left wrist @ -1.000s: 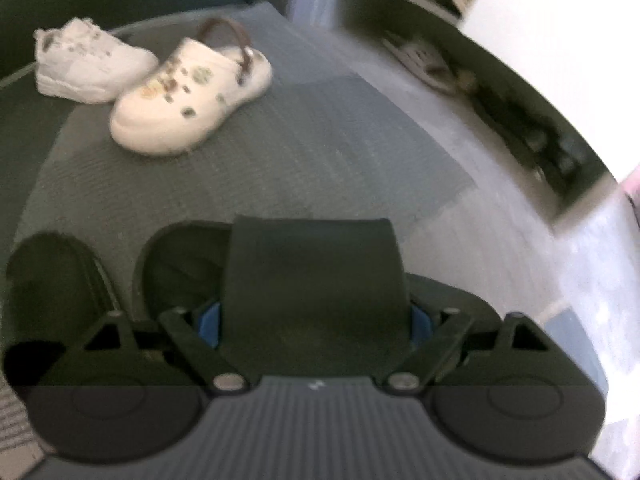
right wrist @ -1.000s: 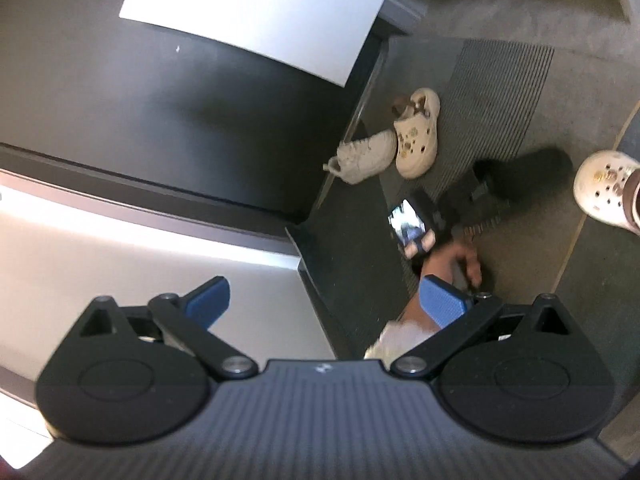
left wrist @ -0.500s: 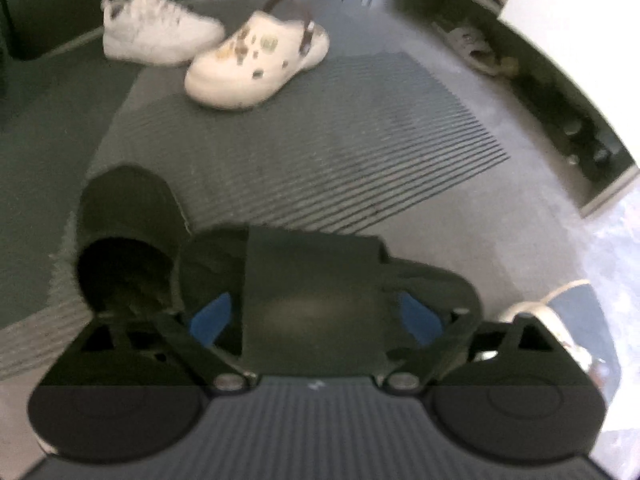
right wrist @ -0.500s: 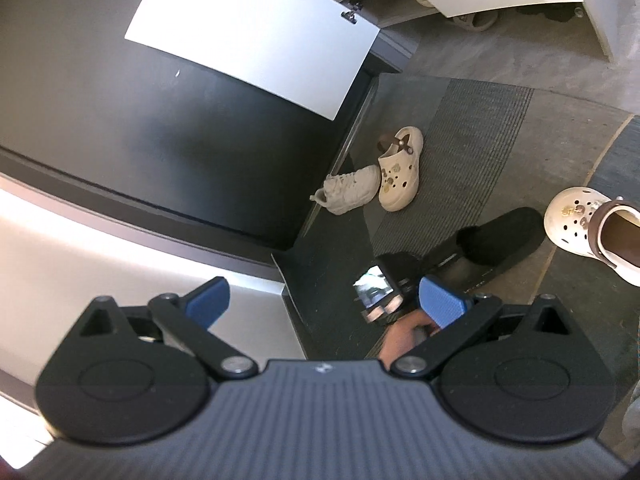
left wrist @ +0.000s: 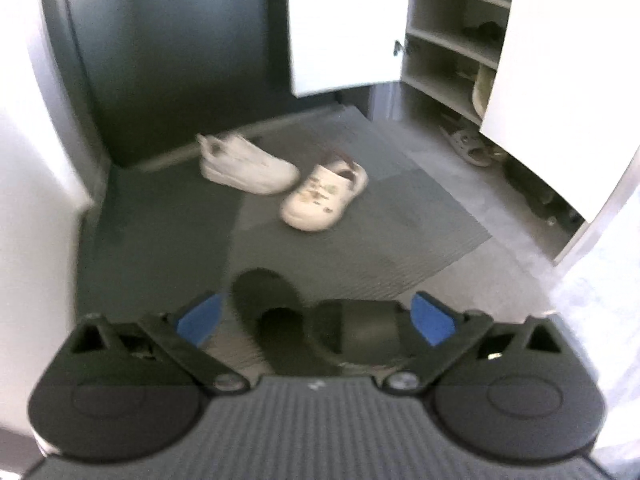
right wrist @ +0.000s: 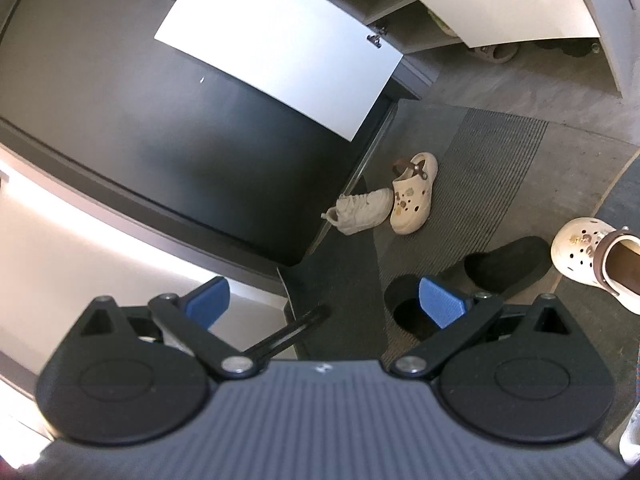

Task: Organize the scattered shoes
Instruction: 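Carry the slide with the left gripper, lower it beside the other slide, open, then lower the right gripper onto a black slide and grasp its strap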

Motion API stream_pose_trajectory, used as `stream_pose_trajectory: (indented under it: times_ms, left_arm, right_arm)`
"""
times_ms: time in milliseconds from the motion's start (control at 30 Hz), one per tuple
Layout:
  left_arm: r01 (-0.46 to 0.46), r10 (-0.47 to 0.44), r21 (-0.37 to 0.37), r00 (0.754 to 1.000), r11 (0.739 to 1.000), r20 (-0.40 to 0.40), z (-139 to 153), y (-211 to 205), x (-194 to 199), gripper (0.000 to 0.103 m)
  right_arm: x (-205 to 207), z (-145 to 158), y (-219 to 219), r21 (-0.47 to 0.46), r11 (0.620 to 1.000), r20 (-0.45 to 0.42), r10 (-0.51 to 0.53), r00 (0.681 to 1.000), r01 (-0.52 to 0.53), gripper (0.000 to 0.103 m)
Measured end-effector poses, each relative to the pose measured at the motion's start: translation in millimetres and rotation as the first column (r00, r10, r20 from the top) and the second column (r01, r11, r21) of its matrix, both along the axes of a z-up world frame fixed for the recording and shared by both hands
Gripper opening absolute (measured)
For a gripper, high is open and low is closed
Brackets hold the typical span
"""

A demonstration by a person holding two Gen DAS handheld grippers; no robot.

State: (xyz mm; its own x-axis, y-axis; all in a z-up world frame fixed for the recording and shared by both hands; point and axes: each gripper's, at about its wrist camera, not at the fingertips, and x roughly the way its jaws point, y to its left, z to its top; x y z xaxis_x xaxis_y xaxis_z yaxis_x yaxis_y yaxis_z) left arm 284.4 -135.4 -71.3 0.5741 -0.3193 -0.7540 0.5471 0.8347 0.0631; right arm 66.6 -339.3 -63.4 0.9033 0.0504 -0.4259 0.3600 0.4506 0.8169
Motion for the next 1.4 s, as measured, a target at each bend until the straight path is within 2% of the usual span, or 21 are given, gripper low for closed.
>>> stream_pose_trajectory:
  times_ms: [167, 233, 367, 433, 500, 567, 633, 700, 867, 900, 967, 1033, 1100, 1200, 1333, 1400]
  left_arm:
    - [-0.059, 0.054, -0.101, 0.997, 0.993, -0.053, 54.2, 59.1, -48.8, 0.103]
    - [-0.082, 0.075, -0.169, 0.996, 0.982, -0.05, 75.2, 76.4, -64.2, 0.103]
    - [-0.133, 0.136, -0.292, 0.991, 0.947, -0.011, 112.9, 108.0, -88.7, 0.103]
    - [-0.15, 0.167, -0.316, 0.985, 0.937, 0.028, 130.1, 118.4, -96.9, 0.103]
    - [-0.155, 0.194, -0.315, 0.976, 0.936, 0.095, 147.6, 126.0, -103.3, 0.103]
    - [-0.159, 0.206, -0.327, 0.972, 0.932, 0.114, 156.8, 132.4, -104.9, 0.103]
    - [-0.171, 0.217, -0.355, 0.972, 0.919, 0.093, 162.1, 138.8, -103.5, 0.103]
    - [-0.183, 0.224, -0.372, 0.972, 0.91, 0.068, 165.1, 143.7, -100.5, 0.103]
    - [-0.215, 0.259, -0.365, 0.963, 0.906, 0.076, 161.5, 151.1, -89.6, 0.103]
    - [-0.227, 0.273, -0.37, 0.959, 0.901, 0.076, 162.2, 154.3, -88.3, 0.103]
    - [-0.243, 0.29, -0.377, 0.954, 0.894, 0.073, 160.2, 159.9, -85.6, 0.103]
    - [-0.264, 0.312, -0.381, 0.947, 0.886, 0.071, 158.9, 166.6, -83.4, 0.103]
    - [-0.29, 0.337, -0.371, 0.939, 0.882, 0.067, 155.5, 174.7, -83.3, 0.103]
    - [-0.333, 0.381, -0.35, 0.921, 0.876, 0.078, 150.0, 179.9, -81.4, 0.103]
    - [-0.37, 0.424, -0.313, 0.897, 0.875, 0.124, 141.2, 178.0, -77.1, 0.103]
    - [-0.403, 0.446, -0.269, 0.887, 0.875, 0.122, 128.9, 174.9, -67.1, 0.103]
  right_arm:
    - [6.1, 1.2, 16.7, -0.042, 0.998, 0.006, 0.041, 0.999, -0.04, 0.103]
    - [7.3, 2.9, 23.2, -0.08, 0.995, 0.005, 0.064, 0.998, -0.064, 0.103]
    - [6.7, 6.5, 34.0, -0.154, 0.984, -0.007, 0.093, 0.996, -0.092, 0.103]
    - [5.9, 8.9, 40.6, -0.191, 0.974, -0.012, 0.12, 0.993, -0.12, 0.103]
    - [12.2, 7.8, 50.9, -0.222, 0.951, -0.034, 0.212, 0.977, -0.214, 0.103]
    - [25.3, 3.5, 59.7, -0.232, 0.921, -0.1, 0.296, 0.95, -0.312, 0.103]
    - [49.3, 3.3, 70.3, -0.288, 0.874, -0.175, 0.355, 0.918, -0.393, 0.103]
    - [77.1, 6.3, 82.1, -0.368, 0.807, -0.246, 0.394, 0.885, -0.462, 0.103]
    - [150.5, 11.2, 110.7, -0.524, 0.589, -0.434, 0.438, 0.787, -0.616, 0.103]
    - [171.9, 5.6, 112.1, -0.547, 0.554, -0.465, 0.422, 0.778, -0.628, 0.103]
    - [215.9, -18.5, 107.3, -0.559, 0.515, -0.522, 0.391, 0.758, -0.65, 0.103]
    - [234.8, -37.5, 103.6, -0.552, 0.531, -0.534, 0.367, 0.762, -0.643, 0.103]
    - [250.6, -72.2, 87.5, -0.51, 0.601, -0.527, 0.347, 0.776, -0.615, 0.103]
    - [259.0, -143.7, 53.1, -0.373, 0.741, -0.512, 0.338, 0.79, -0.558, 0.103]
    - [261.6, -228.9, 20.7, -0.228, 0.842, -0.535, 0.311, 0.785, -0.489, 0.098]
    - [262.8, -270.8, 8.3, -0.18, 0.871, -0.551, 0.295, 0.781, -0.456, 0.096]
